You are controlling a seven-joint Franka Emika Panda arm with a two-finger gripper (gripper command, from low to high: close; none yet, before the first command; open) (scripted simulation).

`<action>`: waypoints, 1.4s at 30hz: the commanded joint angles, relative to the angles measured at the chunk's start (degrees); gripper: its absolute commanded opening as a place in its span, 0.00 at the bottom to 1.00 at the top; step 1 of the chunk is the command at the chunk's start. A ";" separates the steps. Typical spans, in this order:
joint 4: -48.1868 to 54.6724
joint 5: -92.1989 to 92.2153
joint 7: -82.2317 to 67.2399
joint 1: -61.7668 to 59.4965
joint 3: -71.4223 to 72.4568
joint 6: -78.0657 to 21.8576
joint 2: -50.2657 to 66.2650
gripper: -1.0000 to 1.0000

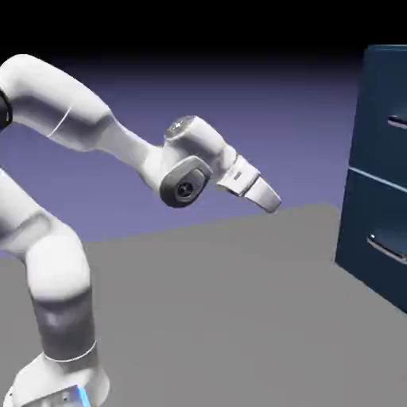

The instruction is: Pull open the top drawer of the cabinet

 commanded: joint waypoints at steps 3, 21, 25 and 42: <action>3.09 -5.61 -7.48 -2.01 3.69 -0.90 4.09 0.50; 21.63 -39.22 -52.33 -14.07 25.83 -6.29 28.62 0.50; 25.75 -46.69 -62.30 -16.75 30.75 -7.49 34.07 0.50; 43.26 -78.44 -104.66 -28.13 51.66 -12.59 57.23 0.50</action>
